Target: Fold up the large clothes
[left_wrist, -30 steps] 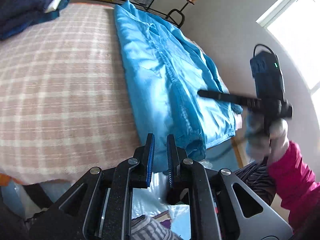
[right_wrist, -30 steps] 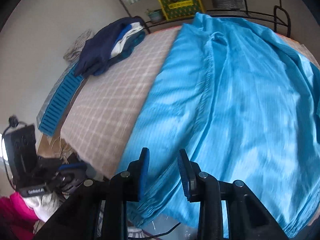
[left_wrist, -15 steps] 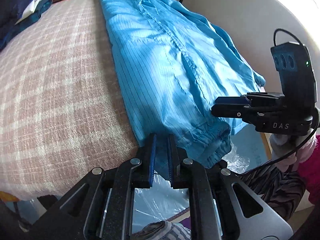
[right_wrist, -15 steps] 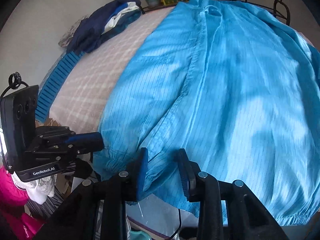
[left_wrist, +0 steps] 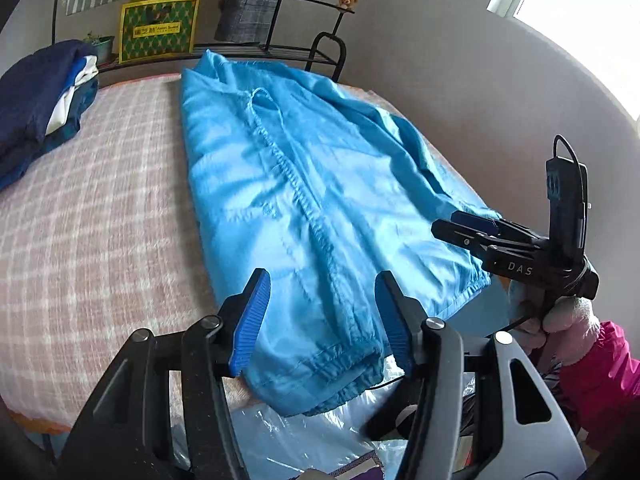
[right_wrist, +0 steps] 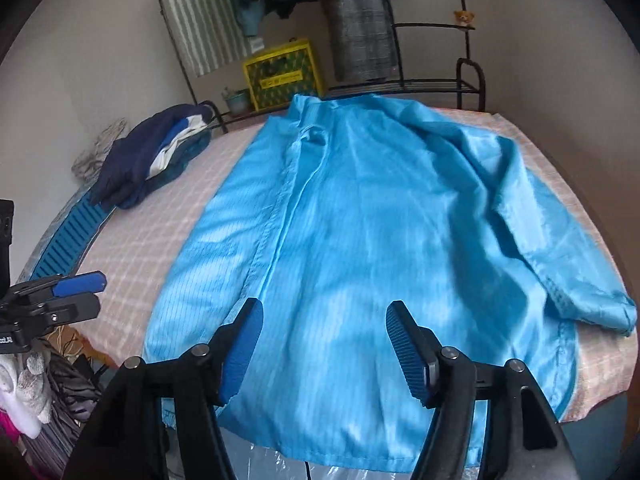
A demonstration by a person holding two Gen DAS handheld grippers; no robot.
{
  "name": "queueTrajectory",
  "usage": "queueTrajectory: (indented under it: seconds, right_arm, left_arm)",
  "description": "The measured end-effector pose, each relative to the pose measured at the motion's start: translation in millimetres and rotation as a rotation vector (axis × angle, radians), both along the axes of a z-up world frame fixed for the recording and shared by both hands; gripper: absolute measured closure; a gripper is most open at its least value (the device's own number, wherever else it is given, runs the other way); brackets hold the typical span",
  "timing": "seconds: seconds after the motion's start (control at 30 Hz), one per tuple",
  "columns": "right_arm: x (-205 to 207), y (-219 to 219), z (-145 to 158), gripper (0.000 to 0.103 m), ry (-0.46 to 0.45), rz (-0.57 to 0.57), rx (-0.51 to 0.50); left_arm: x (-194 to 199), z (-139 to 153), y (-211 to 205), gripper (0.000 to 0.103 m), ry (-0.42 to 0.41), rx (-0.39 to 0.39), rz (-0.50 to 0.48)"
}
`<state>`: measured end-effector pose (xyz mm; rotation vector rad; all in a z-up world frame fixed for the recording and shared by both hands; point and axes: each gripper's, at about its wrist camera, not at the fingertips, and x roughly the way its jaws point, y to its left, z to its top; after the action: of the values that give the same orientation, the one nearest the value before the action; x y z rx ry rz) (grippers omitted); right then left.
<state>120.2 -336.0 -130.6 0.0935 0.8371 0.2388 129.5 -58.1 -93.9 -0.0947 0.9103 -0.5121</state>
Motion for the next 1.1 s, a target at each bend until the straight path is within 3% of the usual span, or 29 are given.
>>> queueTrajectory:
  seconds: [0.17,0.37,0.47,0.7,0.77,0.93,1.1]
  right_arm:
    - [4.9,-54.7,16.8,0.033,0.027,-0.185,0.087]
    - [1.9,-128.4,19.6,0.033,0.119,-0.433,0.23]
    - [-1.0,-152.2,22.2,0.033,0.113,-0.503,0.188]
    - [-12.1,-230.5,-18.1,0.036,0.18,-0.712,0.296]
    - [-9.6,-251.3,-30.6,0.037,0.208,-0.741,0.367]
    - [8.0,-276.0,-49.0,0.039,0.242,-0.783,0.398]
    - [27.4,-287.8,-65.5,0.042,0.284,-0.807,0.359]
  left_arm:
    - [17.6,26.0,-28.5,0.047,-0.041,0.003,-0.062]
    - [34.2,34.8,-55.3,0.047,-0.058,-0.031,-0.129]
    - [47.6,36.7,-71.9,0.047,-0.052,-0.02,-0.17]
    - [71.4,33.9,-95.6,0.047,-0.041,-0.012,-0.203]
    - [75.9,29.1,-96.0,0.047,-0.037,-0.021,-0.197]
    - [89.7,7.0,-92.2,0.047,0.005,-0.023,-0.17]
    - [101.7,-8.4,-87.5,0.047,0.043,-0.019,-0.153]
